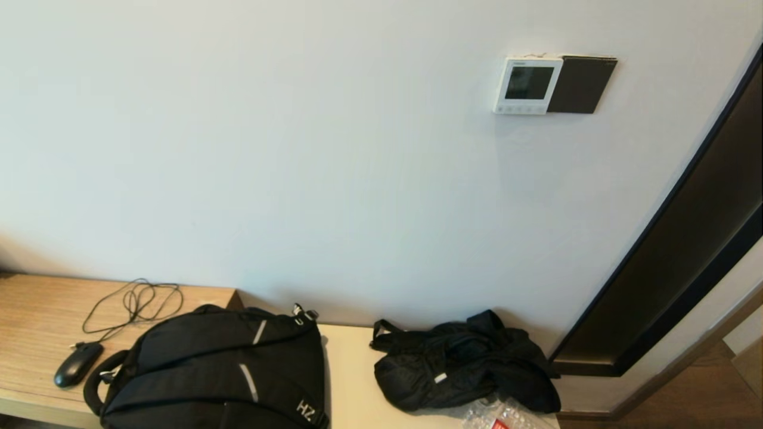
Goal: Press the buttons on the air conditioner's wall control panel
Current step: Turn on the central air conditioner
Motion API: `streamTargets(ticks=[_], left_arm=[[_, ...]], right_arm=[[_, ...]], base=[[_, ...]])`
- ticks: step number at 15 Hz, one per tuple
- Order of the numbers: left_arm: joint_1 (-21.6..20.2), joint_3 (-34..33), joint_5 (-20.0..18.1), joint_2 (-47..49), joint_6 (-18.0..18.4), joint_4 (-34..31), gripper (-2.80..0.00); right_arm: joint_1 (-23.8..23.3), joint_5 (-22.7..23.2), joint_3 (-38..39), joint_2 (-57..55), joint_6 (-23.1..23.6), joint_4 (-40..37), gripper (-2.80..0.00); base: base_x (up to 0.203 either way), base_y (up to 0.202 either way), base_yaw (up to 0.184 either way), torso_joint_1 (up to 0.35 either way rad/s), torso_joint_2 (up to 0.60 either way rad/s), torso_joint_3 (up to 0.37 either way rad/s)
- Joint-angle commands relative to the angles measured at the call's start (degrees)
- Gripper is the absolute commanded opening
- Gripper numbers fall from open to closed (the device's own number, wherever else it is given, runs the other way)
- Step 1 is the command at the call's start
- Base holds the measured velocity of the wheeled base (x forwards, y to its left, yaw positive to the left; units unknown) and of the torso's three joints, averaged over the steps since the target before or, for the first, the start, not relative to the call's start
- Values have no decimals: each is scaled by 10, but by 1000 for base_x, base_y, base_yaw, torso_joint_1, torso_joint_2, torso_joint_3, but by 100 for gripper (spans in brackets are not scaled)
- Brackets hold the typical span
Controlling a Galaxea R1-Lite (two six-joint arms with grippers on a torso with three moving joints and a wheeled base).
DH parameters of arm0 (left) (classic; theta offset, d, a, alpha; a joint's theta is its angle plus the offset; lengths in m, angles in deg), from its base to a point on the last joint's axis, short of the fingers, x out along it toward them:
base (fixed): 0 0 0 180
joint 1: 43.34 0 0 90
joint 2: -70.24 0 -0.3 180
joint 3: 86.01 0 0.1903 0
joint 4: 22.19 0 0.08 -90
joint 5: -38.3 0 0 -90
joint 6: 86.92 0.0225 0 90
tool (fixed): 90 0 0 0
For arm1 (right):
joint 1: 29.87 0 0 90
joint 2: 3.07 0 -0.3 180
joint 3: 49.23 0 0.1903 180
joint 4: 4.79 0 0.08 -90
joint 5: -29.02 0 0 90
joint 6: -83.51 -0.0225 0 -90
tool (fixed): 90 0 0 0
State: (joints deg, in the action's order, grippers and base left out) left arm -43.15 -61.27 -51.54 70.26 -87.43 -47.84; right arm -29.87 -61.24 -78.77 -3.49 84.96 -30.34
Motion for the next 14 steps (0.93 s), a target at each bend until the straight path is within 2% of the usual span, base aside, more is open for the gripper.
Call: streamTargets(ticks=[1, 6, 11, 14], left_arm=[[0, 0, 0, 0, 0, 0, -280], [0, 0, 0, 0, 0, 0, -280], [0, 0, 0, 0, 0, 0, -280], [0, 0, 0, 0, 0, 0, -280]], right_arm=[[0, 0, -43, -31, 0, -2, -280], [0, -1, -163, -205, 5, 10, -280], [-3, -13, -274, -456, 5, 130, -280], [1, -18, -349, -584, 4, 169, -280]], base=[[0, 0, 0, 0, 0, 0], [0, 0, 0, 0, 0, 0], [0, 0, 0, 0, 0, 0], [0, 0, 0, 0, 0, 0]])
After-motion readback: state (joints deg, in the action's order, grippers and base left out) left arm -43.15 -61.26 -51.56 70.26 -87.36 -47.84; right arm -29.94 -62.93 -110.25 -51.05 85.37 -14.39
